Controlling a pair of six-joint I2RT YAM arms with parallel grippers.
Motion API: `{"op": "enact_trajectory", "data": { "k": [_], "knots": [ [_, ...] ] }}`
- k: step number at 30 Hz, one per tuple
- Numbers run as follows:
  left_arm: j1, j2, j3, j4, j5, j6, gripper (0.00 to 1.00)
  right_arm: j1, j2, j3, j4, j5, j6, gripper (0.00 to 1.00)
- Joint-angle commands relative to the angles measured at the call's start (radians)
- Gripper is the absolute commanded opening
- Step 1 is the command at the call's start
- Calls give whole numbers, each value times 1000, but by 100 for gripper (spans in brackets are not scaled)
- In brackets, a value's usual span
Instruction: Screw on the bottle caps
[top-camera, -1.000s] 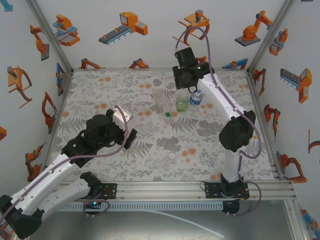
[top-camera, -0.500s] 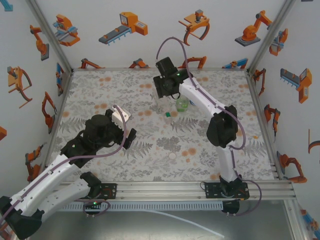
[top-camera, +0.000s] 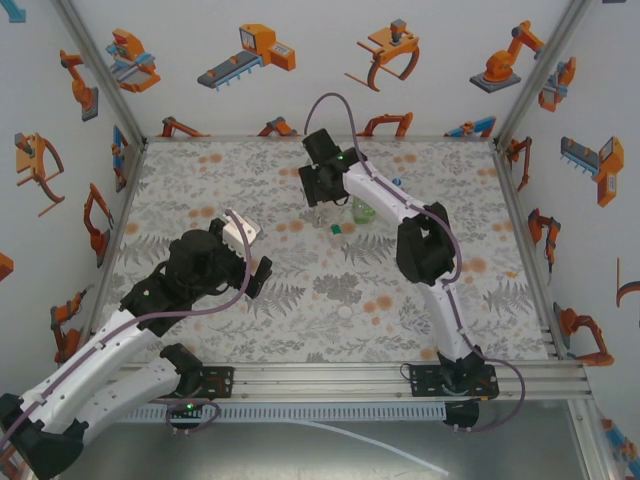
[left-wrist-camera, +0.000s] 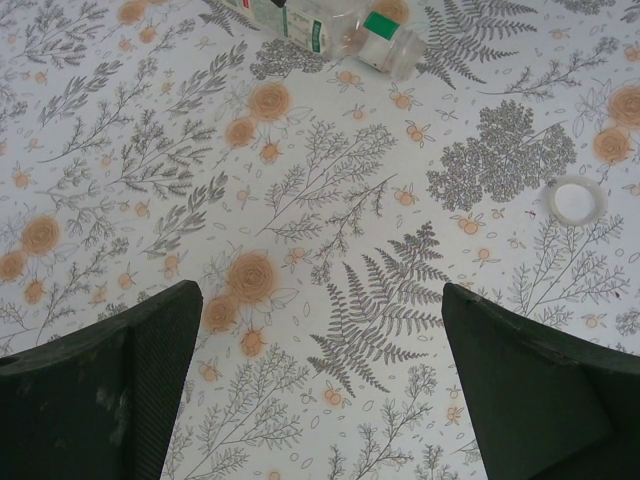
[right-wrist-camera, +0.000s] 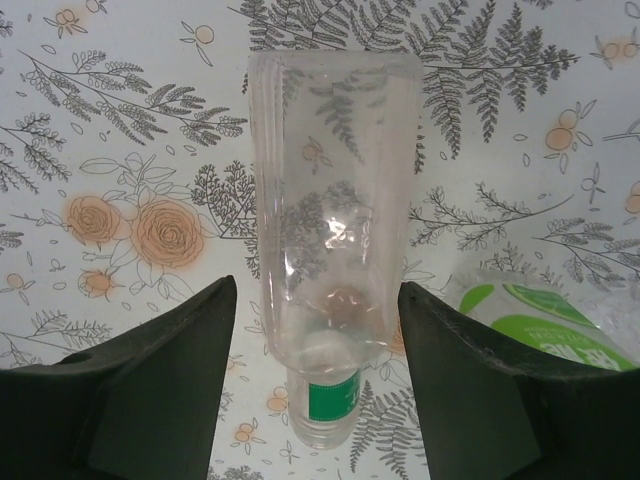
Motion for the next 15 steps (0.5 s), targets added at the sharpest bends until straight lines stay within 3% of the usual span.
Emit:
{"op": "enact_trajectory", "data": {
  "k": [1, 15],
  "knots": [
    [9, 1, -7, 17, 12, -14, 97, 3, 37, 35, 18, -11, 11, 61],
    [12, 15, -1, 12, 40, -21, 97, 19, 80, -11, 51, -72, 68, 62]
  ]
}}
